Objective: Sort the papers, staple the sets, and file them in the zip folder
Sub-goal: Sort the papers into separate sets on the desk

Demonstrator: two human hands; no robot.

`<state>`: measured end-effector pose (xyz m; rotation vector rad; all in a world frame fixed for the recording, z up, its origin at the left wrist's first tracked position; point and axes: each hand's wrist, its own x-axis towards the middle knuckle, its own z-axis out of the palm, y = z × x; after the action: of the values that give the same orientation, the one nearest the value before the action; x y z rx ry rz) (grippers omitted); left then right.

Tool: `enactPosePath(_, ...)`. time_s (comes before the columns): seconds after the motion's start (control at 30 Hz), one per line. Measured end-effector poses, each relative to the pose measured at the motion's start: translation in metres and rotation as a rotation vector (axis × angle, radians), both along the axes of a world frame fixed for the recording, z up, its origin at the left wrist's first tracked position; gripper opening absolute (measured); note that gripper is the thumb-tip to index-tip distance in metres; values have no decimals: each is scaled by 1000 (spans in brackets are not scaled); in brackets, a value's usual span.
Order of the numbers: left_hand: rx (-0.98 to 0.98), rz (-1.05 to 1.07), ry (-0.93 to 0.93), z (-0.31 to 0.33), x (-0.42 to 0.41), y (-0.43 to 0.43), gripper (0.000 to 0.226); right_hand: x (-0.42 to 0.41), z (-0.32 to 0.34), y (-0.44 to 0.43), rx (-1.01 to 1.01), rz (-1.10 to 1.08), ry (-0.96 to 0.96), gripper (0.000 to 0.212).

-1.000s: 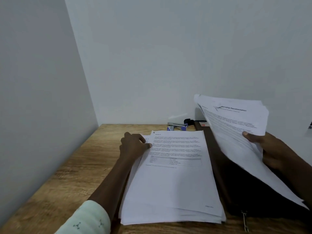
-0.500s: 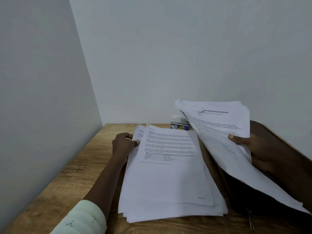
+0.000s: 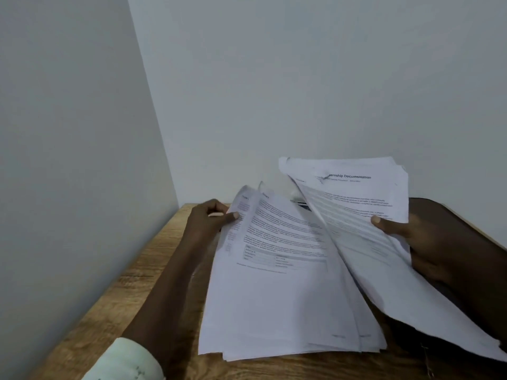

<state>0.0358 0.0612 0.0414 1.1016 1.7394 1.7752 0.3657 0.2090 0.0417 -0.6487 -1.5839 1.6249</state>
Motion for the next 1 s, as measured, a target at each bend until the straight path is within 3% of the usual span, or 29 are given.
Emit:
enactPosePath(0.1, 179, 25, 127, 36, 8, -5, 20, 0, -8, 2, 94, -121, -102, 33)
enactPosePath(0.2, 306, 242, 248, 62, -4, -19, 15, -4, -17, -1, 169, -180, -148, 27)
enactPosePath(0.3, 382, 311, 311, 85, -19, -33, 25, 1, -15, 1, 175, -193, -147, 84)
enactPosePath(0.4, 512, 300, 301, 117, -22, -53, 28, 8, -8, 6, 150, -199, -48, 102)
enactPosePath(0.5, 544, 199, 384, 150, -11, -69, 28, 14, -5, 10, 174, -198, -66, 44)
enactPosePath(0.53, 514, 116, 365, 157, -6, -69, 29, 16, -4, 10, 187, -198, -77, 39)
enactPosePath(0.63, 359, 54, 243, 155, -3, -56, 33, 29, -1, 15, 117, -188, -4, 69)
enactPosePath(0.73, 164, 174, 61, 131, -19, -38, 28, 47, 7, 14, -35, -133, 116, 37)
enactPosePath(0.87, -69, 171, 34, 81, -24, -19, 30, 55, 13, 14, -77, -114, 128, 34)
enactPosePath(1.0, 13, 322, 89, 78, -26, -20, 33, 46, 15, 8, -83, -64, 171, 37)
